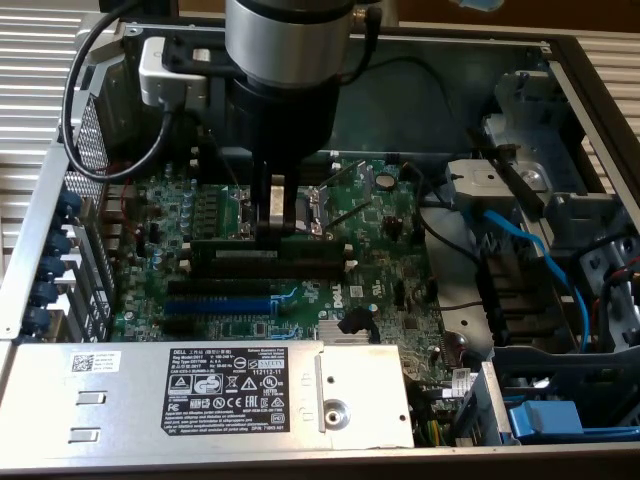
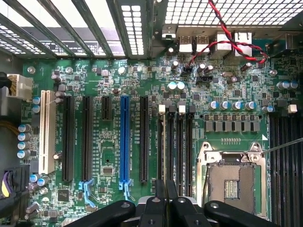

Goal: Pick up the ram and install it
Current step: 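Insert the ram into the slot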

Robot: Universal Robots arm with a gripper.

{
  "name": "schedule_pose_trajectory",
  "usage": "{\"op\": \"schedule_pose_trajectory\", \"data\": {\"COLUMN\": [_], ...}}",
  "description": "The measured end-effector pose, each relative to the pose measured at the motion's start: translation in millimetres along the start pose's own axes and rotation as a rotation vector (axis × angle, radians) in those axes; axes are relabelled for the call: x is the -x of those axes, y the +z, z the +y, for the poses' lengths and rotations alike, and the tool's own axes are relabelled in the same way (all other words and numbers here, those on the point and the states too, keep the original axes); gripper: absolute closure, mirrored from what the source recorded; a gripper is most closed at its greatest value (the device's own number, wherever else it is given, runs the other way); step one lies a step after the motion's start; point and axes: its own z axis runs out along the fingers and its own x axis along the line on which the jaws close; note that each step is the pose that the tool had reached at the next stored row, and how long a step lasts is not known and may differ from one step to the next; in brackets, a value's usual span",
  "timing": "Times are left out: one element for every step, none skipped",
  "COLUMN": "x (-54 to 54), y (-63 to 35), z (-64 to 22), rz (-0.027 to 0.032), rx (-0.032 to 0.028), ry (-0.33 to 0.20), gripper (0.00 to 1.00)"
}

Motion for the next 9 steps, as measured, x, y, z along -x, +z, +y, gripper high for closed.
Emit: {"op": "schedule_pose_trajectory", "data": {"x": [-0.2,-0.6,-1.0,-1.4,-1.7,-2.0,-2.4,-2.5,-2.6], "y": [0.0,-0.1,0.0,0.0,-0.1,0.0,0.0,0.0,-0.1], "z": [0.0,0.0,-0.1,-0.1,0.0,-0.1,-0.3,-0.3,-0.5], "rz": [-0.0027,-0.0036,-0.0039,-0.0041,-0.0041,-0.0042,-0.0043,-0.0044,-0.0045], "rx": [0.0001,0.0003,0.0006,0.0007,0.0007,0.0007,0.0007,0.0006,0.0007], "ry": [0.001,0.002,0.003,0.004,0.005,0.006,0.007,0.009,0.010], "gripper": [0.88,0.88,0.88,0.88,0.88,0.88,0.88,0.88,0.88]}}
